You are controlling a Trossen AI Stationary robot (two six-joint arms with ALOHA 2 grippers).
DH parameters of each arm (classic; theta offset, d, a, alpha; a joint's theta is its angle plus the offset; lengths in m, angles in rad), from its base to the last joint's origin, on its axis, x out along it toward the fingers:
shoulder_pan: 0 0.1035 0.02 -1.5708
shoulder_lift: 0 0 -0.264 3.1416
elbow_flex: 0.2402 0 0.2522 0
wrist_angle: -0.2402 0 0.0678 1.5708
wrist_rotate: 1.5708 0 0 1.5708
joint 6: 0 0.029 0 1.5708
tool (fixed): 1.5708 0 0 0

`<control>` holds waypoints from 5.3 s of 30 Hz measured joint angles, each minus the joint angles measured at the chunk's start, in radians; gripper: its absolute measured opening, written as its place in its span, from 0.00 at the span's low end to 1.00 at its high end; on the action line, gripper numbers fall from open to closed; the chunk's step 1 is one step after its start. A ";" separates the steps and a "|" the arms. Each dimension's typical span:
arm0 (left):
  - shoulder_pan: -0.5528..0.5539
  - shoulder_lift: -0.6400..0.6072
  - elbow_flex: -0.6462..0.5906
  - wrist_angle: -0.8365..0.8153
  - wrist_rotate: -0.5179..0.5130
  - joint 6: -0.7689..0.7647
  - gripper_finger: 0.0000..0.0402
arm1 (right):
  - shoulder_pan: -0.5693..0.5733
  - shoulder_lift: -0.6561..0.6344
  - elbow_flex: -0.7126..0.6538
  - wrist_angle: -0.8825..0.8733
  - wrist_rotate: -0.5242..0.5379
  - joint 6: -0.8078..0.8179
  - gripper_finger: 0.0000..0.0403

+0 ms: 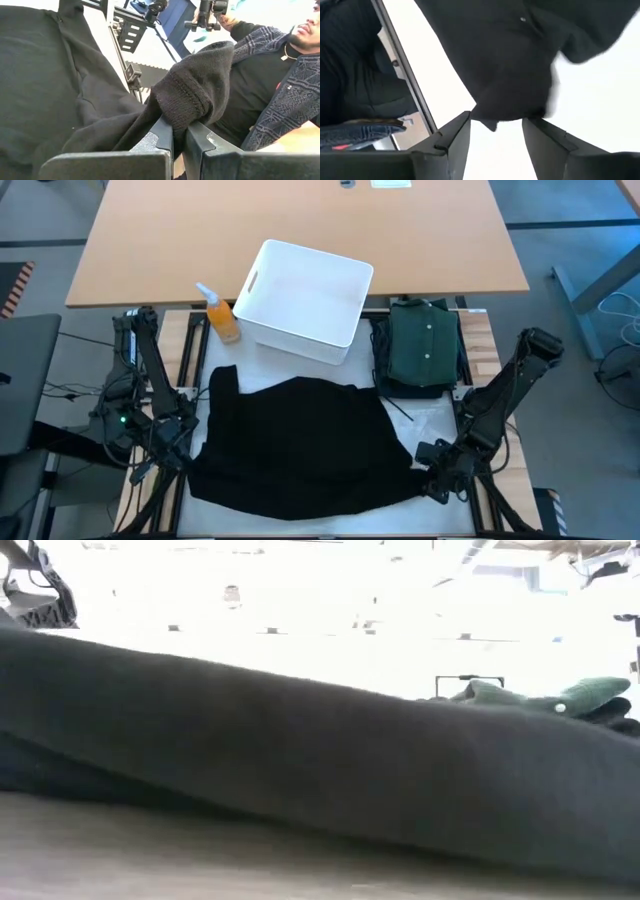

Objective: Fold laundry
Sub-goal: Fold the black shirt

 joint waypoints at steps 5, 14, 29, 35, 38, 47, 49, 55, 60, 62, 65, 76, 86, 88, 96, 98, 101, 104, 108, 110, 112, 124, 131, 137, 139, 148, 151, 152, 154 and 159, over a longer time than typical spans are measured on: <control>0.000 0.007 0.000 0.000 0.000 -0.002 0.00 | 0.050 0.002 0.000 0.007 0.002 0.123 0.50; 0.000 0.051 0.000 -0.031 0.053 -0.108 0.00 | 0.187 0.048 0.000 0.103 0.179 0.324 0.43; 0.000 0.056 0.000 -0.036 0.070 -0.158 0.00 | 0.209 0.114 0.000 0.086 0.278 0.617 0.41; 0.000 0.056 0.000 -0.039 0.069 -0.158 0.00 | 0.213 0.086 0.000 0.027 0.349 0.671 0.41; 0.000 0.056 0.000 -0.041 0.069 -0.158 0.00 | 0.213 0.086 0.000 -0.020 0.350 0.693 0.41; 0.000 0.056 0.000 -0.046 0.069 -0.158 0.00 | 0.203 0.085 0.000 -0.026 0.354 0.704 0.41; 0.000 0.056 0.000 -0.056 0.069 -0.158 0.00 | 0.203 0.085 0.000 -0.027 0.370 0.717 0.41; 0.000 0.056 0.000 -0.065 0.069 -0.159 0.00 | 0.197 0.085 0.000 -0.014 0.379 0.719 0.41; 0.000 0.056 0.000 -0.065 0.064 -0.165 0.00 | 0.190 0.103 0.000 -0.010 0.377 0.725 0.40; 0.000 0.059 0.000 -0.065 0.061 -0.164 0.00 | 0.182 0.126 0.000 0.000 0.353 0.728 0.39; 0.000 0.072 -0.001 -0.066 0.063 -0.159 0.00 | 0.171 0.161 0.000 0.006 0.322 0.722 0.33; 0.000 0.082 -0.001 -0.036 0.071 -0.157 0.00 | 0.171 0.129 0.000 -0.004 0.375 0.615 0.04; 0.000 0.033 0.000 0.238 0.060 0.196 0.00 | 0.169 -0.019 0.114 -0.242 0.643 0.228 0.02; 0.000 0.018 0.026 0.308 0.054 0.348 0.00 | 0.164 -0.041 0.131 -0.263 0.650 0.166 0.02; 0.000 0.012 0.224 0.358 -0.137 1.082 0.00 | 0.141 -0.113 0.163 -0.450 0.648 0.149 0.02; 0.000 0.012 0.254 0.391 -0.184 1.180 0.00 | 0.123 -0.113 0.163 -0.503 0.648 0.179 0.02; 0.002 0.011 0.282 0.419 -0.204 1.265 0.00 | 0.081 -0.101 0.142 -0.480 0.674 0.144 0.02; 0.002 0.011 0.291 0.417 -0.204 1.278 0.00 | 0.018 -0.089 0.113 -0.366 0.713 -0.024 0.02; 0.001 0.015 0.291 0.410 -0.204 1.271 0.00 | -0.065 -0.077 0.092 -0.127 0.799 -0.389 0.02; 0.001 0.015 0.291 0.412 -0.203 1.270 0.00 | -0.111 -0.078 0.085 0.024 0.805 -0.597 0.02; 0.001 0.015 0.291 0.413 -0.202 1.267 0.00 | -0.169 -0.078 0.072 0.168 0.798 -0.777 0.02; 0.001 0.027 0.291 0.412 -0.172 1.240 0.00 | -0.701 0.026 0.007 0.295 0.422 -0.782 0.08; 0.001 0.035 0.291 0.407 -0.176 1.246 0.00 | -0.779 -0.001 0.011 0.243 0.200 -0.733 0.29; 0.001 0.034 0.291 0.368 -0.180 1.232 0.00 | -0.698 -0.089 0.015 0.079 0.082 -0.481 0.42; 0.001 0.035 0.291 0.341 -0.184 1.209 0.00 | -0.591 -0.090 -0.015 0.113 0.179 -0.373 0.43; 0.008 0.034 0.291 0.292 -0.194 1.177 0.00 | -0.336 0.138 -0.119 0.401 0.591 -0.041 0.41; 0.017 0.035 0.291 0.291 -0.194 1.164 0.00 | -0.344 0.217 -0.117 0.513 0.586 -0.047 0.40; 0.019 0.037 0.291 0.289 -0.194 1.154 0.00 | -0.348 0.238 -0.117 0.529 0.586 -0.047 0.40; 0.022 0.041 0.291 0.284 -0.194 1.140 0.00 | -0.358 0.270 -0.117 0.545 0.585 -0.046 0.40; 0.022 0.049 0.291 0.282 -0.194 1.137 0.00 | -0.366 0.301 -0.117 0.558 0.585 -0.040 0.40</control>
